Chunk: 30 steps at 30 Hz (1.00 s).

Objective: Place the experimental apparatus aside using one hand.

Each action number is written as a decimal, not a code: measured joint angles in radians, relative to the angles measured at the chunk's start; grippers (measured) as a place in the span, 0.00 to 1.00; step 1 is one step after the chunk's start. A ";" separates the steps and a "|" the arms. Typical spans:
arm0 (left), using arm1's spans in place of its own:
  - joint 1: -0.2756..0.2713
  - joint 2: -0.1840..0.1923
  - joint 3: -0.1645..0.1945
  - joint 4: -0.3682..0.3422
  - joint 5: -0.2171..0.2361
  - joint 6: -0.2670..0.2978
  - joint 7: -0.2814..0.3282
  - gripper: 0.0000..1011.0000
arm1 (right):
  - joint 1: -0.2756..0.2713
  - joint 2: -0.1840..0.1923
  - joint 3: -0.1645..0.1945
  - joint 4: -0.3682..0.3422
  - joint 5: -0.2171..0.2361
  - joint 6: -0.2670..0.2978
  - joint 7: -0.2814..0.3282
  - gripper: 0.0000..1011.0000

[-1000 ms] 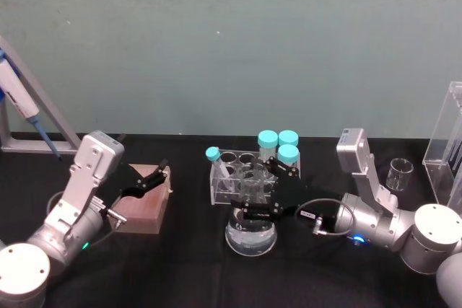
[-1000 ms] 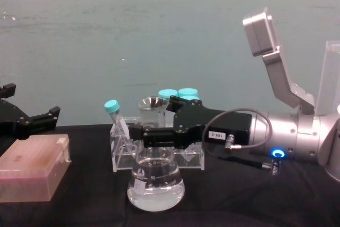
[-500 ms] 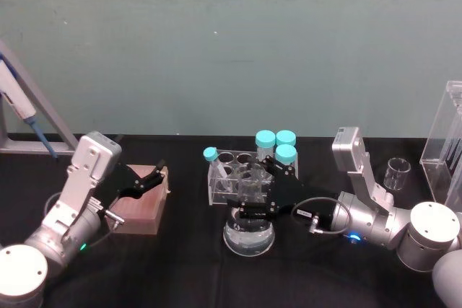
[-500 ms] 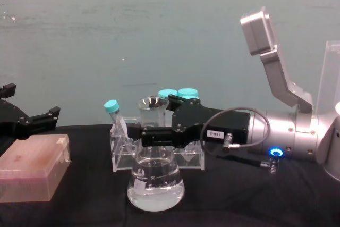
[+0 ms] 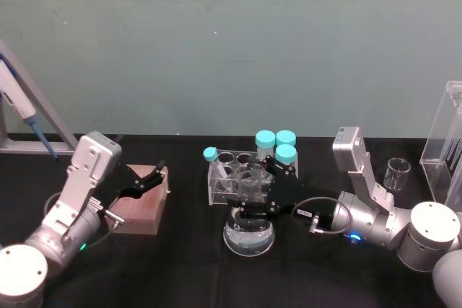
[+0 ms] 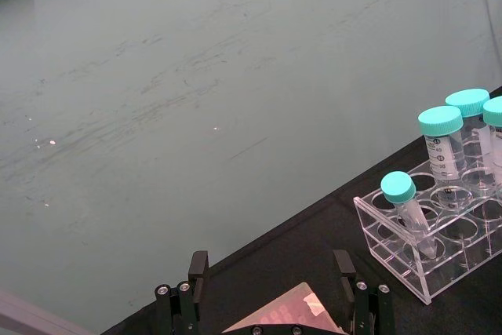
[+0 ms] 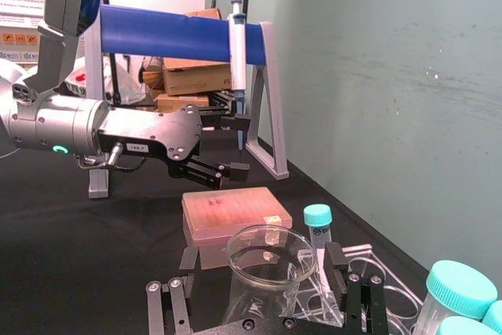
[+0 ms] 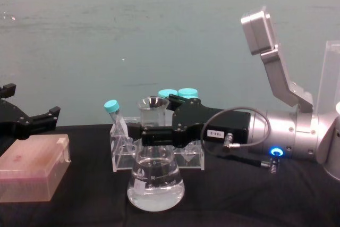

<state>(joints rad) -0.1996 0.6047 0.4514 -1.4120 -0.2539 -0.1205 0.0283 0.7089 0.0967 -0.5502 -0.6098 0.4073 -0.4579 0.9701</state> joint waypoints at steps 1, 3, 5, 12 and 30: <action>0.000 0.000 0.000 0.000 0.000 0.000 0.000 0.99 | 0.000 0.000 0.000 0.000 0.000 0.000 0.000 0.99; 0.000 0.000 0.000 0.000 0.000 0.000 0.000 0.99 | 0.000 0.000 0.000 0.000 0.000 0.000 0.000 0.96; 0.000 0.000 0.000 0.000 0.000 0.000 0.000 0.99 | 0.000 0.000 0.000 0.000 0.000 0.000 0.000 0.94; 0.000 0.000 0.000 0.000 0.000 0.000 0.000 0.99 | -0.001 0.000 0.000 0.000 0.001 0.001 0.000 0.74; 0.000 0.000 0.000 0.000 0.000 0.000 0.000 0.99 | -0.001 0.000 0.000 0.000 0.001 0.001 -0.001 0.46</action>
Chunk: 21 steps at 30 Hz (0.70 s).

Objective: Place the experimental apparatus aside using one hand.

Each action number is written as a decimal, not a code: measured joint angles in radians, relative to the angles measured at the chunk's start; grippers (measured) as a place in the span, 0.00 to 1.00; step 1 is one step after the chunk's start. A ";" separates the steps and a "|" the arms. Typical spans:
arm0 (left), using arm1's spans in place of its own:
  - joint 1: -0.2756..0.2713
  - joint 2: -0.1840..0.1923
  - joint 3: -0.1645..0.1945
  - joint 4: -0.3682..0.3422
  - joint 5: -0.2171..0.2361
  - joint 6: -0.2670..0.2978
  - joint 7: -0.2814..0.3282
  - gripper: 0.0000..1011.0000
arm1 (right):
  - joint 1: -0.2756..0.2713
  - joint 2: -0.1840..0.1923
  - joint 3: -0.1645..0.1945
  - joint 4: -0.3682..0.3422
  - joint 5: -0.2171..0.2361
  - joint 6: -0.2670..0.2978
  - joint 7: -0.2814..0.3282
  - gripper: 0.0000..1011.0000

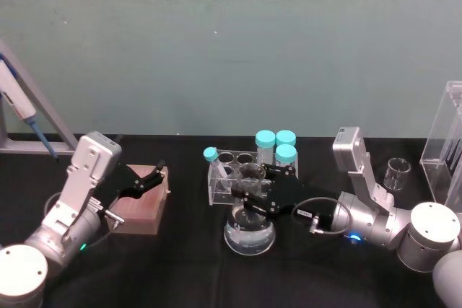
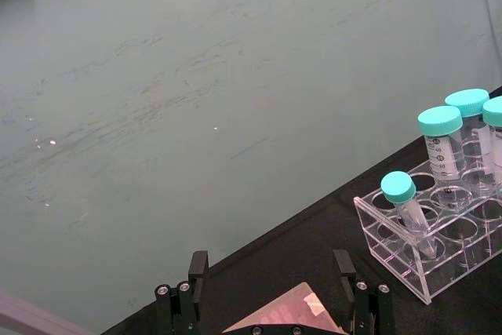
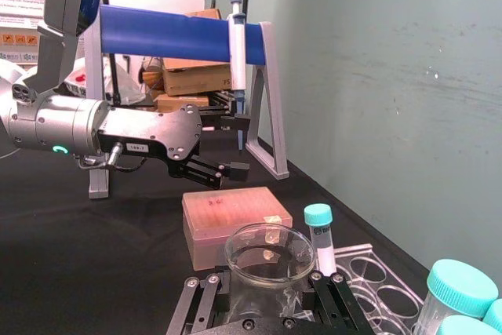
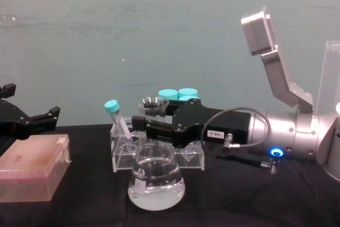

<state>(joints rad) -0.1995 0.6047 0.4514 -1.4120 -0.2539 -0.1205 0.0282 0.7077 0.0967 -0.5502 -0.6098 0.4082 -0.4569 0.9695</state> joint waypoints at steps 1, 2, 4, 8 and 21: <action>0.000 0.000 0.000 0.000 0.000 0.000 0.000 0.99 | 0.000 0.000 0.000 0.000 0.000 0.000 0.000 0.46; 0.000 0.000 0.000 0.000 0.000 0.000 0.000 0.99 | 0.000 0.000 0.000 0.000 0.000 0.000 0.000 0.46; 0.000 0.000 0.000 0.000 0.000 0.000 0.000 0.99 | -0.002 0.001 0.000 -0.004 0.000 0.001 0.000 0.46; 0.000 0.000 0.000 0.000 0.000 0.000 0.000 0.99 | -0.009 0.006 0.002 -0.019 -0.001 0.009 -0.003 0.46; 0.000 0.000 0.000 0.000 0.000 0.000 0.000 0.99 | -0.054 0.039 0.011 -0.119 0.010 0.050 -0.034 0.46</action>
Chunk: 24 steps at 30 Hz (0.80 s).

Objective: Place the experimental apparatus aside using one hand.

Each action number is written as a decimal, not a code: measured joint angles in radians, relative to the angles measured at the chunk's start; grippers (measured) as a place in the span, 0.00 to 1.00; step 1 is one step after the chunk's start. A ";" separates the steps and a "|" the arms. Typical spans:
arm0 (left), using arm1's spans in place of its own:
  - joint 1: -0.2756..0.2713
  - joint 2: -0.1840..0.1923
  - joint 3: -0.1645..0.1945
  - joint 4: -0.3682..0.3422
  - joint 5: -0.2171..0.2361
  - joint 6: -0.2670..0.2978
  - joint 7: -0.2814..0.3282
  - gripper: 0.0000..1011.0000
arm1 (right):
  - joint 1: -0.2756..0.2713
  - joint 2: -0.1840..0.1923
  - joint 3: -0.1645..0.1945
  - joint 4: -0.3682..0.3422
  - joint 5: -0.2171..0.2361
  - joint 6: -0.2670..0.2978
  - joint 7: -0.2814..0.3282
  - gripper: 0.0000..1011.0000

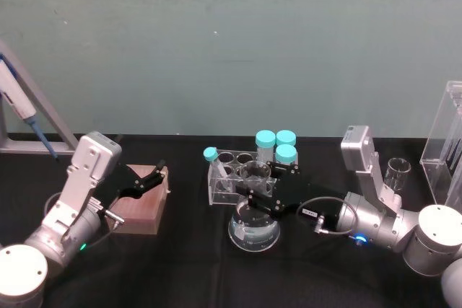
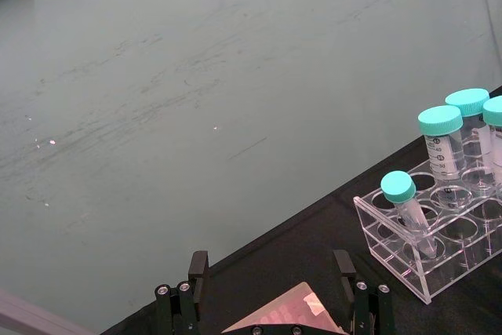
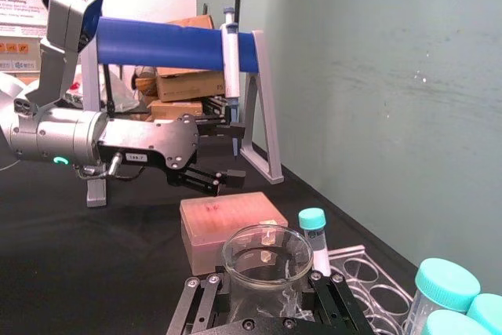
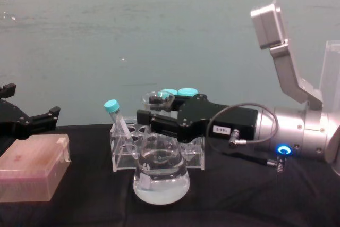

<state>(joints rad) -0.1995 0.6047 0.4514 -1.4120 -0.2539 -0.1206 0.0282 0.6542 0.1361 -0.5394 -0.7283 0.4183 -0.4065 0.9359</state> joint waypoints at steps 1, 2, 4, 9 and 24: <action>0.000 0.000 0.000 0.000 0.000 0.000 0.000 0.99 | -0.002 0.002 0.000 -0.006 0.001 0.002 -0.002 0.46; 0.000 0.000 0.000 0.000 0.000 0.000 0.000 0.99 | -0.004 0.004 0.001 -0.012 0.002 0.003 -0.004 0.46; 0.000 0.000 0.000 0.000 0.000 0.000 0.000 0.99 | -0.011 0.011 0.003 -0.030 0.006 0.009 -0.012 0.46; 0.000 0.000 0.000 0.000 0.000 0.000 0.000 0.99 | -0.029 0.029 0.005 -0.076 0.014 0.027 -0.031 0.46; 0.000 0.000 0.000 0.000 0.000 0.000 0.000 0.99 | -0.096 0.104 0.013 -0.239 0.043 0.096 -0.083 0.46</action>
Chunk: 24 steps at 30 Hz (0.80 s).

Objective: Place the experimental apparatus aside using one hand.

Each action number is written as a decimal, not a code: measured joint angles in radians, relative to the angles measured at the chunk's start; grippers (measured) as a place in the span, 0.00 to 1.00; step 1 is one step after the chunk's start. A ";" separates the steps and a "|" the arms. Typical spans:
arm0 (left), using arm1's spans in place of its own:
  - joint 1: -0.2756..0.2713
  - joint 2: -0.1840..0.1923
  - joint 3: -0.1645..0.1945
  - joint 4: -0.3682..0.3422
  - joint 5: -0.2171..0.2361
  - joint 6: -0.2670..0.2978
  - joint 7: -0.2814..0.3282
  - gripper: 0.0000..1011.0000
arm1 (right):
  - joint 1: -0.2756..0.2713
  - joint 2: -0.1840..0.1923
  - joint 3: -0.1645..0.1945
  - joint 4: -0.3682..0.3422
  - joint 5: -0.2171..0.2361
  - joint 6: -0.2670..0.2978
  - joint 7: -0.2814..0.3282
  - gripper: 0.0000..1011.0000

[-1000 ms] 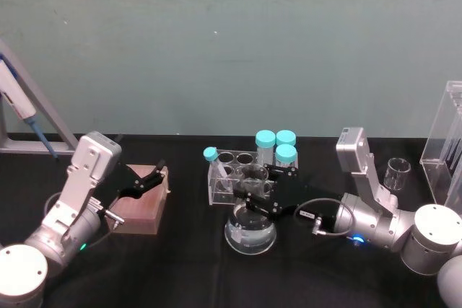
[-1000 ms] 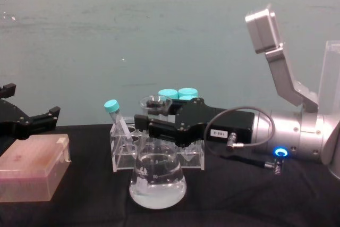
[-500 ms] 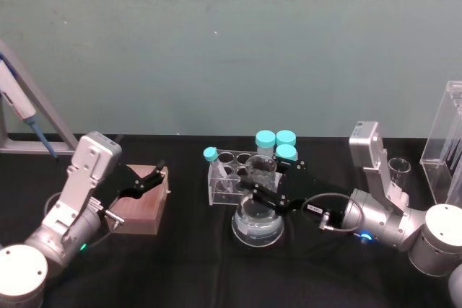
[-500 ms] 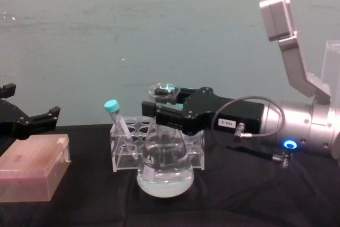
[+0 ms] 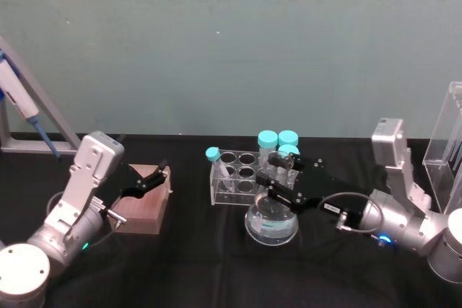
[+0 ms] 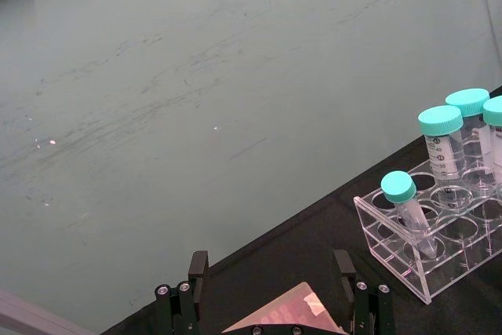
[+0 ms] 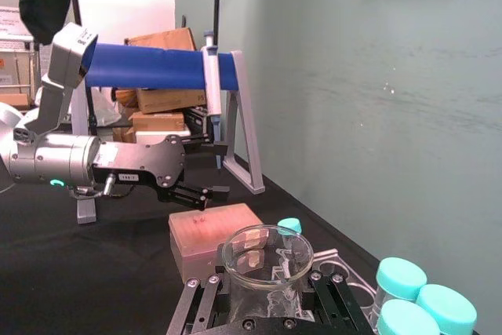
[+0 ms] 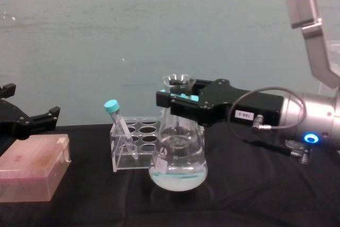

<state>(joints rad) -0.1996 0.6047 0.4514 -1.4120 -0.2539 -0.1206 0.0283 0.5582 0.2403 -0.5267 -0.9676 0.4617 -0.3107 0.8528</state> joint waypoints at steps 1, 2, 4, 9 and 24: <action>0.000 0.000 0.000 0.000 0.000 0.000 0.000 0.99 | -0.008 0.009 0.002 -0.017 0.006 0.006 -0.004 0.46; 0.000 0.000 0.000 0.000 0.000 0.000 0.000 0.99 | -0.012 0.013 0.003 -0.025 0.008 0.009 -0.007 0.46; 0.000 0.000 0.000 0.000 0.000 0.000 0.000 0.99 | -0.024 0.027 0.006 -0.049 0.015 0.015 -0.013 0.46; 0.000 0.000 0.000 0.000 0.000 0.000 0.000 0.99 | -0.051 0.057 0.015 -0.100 0.029 0.030 -0.029 0.46; 0.000 0.000 0.000 0.000 0.000 0.000 0.000 0.99 | -0.149 0.155 0.066 -0.234 0.041 0.057 -0.124 0.46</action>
<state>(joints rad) -0.1996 0.6047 0.4514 -1.4120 -0.2539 -0.1206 0.0283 0.4093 0.3953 -0.4608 -1.2018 0.5023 -0.2539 0.7285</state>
